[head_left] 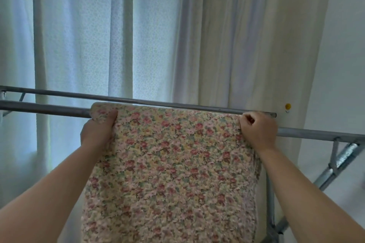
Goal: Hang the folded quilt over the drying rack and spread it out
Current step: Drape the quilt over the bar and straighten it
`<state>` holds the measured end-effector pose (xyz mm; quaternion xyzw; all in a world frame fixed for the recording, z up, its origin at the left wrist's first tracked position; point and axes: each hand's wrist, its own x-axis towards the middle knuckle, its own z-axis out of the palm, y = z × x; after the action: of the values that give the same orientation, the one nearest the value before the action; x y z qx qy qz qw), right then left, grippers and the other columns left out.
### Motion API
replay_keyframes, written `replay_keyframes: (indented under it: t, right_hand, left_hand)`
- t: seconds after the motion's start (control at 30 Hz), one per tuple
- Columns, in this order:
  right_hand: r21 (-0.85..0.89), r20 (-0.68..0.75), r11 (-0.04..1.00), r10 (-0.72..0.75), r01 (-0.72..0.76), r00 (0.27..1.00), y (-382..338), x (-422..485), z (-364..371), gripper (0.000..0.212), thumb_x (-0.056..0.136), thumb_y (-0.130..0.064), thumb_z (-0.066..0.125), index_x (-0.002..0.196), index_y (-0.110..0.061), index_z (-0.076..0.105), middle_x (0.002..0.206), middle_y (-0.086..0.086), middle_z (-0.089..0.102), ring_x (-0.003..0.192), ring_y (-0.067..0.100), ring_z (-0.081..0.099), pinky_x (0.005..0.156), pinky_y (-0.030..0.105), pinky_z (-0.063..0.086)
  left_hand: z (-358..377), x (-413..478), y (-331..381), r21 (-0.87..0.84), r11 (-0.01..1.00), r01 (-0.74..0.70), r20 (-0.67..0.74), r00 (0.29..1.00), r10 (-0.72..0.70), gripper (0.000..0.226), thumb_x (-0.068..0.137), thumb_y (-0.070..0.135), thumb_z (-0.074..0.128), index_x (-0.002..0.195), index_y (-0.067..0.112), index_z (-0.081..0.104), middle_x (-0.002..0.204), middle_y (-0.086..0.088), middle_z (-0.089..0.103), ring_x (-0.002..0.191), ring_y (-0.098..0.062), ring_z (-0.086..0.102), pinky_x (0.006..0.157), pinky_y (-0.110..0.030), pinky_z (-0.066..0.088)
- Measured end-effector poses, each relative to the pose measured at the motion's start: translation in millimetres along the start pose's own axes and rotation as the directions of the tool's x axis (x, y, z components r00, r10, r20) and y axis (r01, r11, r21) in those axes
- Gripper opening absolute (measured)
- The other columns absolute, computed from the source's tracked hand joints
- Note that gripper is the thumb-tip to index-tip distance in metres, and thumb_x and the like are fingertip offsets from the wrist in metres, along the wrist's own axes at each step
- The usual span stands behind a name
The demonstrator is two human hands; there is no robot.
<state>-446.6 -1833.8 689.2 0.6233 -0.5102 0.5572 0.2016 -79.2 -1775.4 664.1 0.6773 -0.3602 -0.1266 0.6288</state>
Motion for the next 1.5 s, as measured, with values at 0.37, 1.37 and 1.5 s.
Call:
replay_keyframes:
  t: [0.37,1.37,1.5]
  right_hand:
    - [0.405,0.297,0.782,0.378,-0.474,0.877,1,-87,13,0.072,0.087,-0.040,0.057,0.142,-0.015,0.019,0.138,0.009,0.045,0.119,0.028,0.049,0.095,0.036,0.041]
    - [-0.229,0.422,0.972,0.041,0.062,0.906,-50,25,36,0.044,0.096,-0.042,0.036,0.077,-0.015,0.066,0.081,0.012,0.068,0.079,0.032,0.061,0.065,0.033,0.041]
    - [-0.277,0.321,0.936,-0.125,0.219,0.939,-62,9,43,0.051,0.098,-0.043,0.030,0.077,-0.014,0.066,0.080,0.011,0.069,0.080,0.030,0.063,0.066,0.034,0.039]
  left_hand:
    - [-13,4,13,-0.112,0.980,0.165,0.159,0.976,-0.146,0.083,0.080,0.061,0.057,0.136,0.001,0.042,0.132,-0.020,0.051,0.116,-0.037,0.052,0.097,-0.042,0.041]
    - [12,45,50,0.509,0.780,-0.363,0.105,0.926,0.363,0.039,0.085,0.039,0.046,0.063,0.012,0.062,0.073,-0.008,0.065,0.076,-0.028,0.060,0.064,-0.031,0.041]
    - [9,27,26,0.394,0.787,-0.474,-0.038,0.847,0.530,0.034,0.091,0.034,0.049,0.095,0.007,0.069,0.106,-0.014,0.063,0.110,-0.033,0.049,0.090,-0.039,0.038]
